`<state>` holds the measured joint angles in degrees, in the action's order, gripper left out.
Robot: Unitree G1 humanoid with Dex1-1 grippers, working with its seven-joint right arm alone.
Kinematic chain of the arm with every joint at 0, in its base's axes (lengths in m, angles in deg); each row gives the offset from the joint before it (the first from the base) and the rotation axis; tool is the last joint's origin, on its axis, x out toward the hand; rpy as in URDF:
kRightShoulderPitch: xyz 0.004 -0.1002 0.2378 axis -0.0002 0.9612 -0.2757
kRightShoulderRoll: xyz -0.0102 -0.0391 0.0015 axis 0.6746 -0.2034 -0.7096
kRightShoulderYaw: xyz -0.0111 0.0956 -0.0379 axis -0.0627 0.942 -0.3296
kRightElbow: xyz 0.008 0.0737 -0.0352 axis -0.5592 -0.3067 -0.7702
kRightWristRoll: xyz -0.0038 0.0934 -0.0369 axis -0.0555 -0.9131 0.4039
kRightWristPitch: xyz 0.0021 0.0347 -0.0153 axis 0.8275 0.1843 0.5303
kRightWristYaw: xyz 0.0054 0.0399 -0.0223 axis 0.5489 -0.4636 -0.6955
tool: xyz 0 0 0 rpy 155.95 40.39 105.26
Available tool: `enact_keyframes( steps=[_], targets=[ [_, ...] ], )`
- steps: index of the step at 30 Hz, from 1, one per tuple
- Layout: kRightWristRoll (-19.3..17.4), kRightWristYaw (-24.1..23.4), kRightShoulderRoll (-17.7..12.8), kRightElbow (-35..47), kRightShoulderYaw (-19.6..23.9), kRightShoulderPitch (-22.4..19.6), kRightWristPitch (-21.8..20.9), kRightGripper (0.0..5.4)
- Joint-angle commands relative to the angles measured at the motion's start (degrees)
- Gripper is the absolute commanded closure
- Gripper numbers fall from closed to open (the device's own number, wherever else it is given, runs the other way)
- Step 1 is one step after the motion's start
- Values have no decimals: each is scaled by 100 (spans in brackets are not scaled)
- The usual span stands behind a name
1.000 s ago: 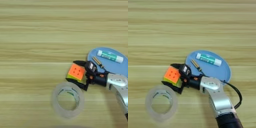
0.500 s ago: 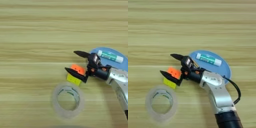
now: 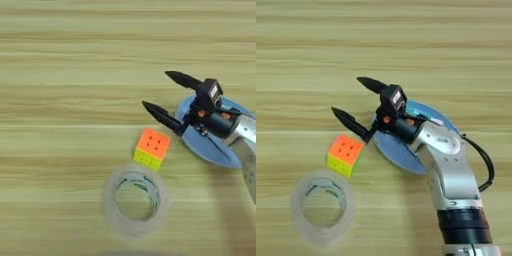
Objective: Move the objects on the table
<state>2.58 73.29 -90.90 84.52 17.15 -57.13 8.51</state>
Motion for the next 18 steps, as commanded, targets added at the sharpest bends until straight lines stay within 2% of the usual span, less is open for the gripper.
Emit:
enact_keyframes(
  steps=[1,12,16,18],
  targets=[
    [-2,-251,-330,-83,388,-626,-179,4],
    [39,-321,-736,-666,872,-1098,-311,4],
    [159,-376,-902,-1070,957,-1254,-452,4],
    [331,-446,-1006,-1350,948,-1329,-515,4]
  ],
)
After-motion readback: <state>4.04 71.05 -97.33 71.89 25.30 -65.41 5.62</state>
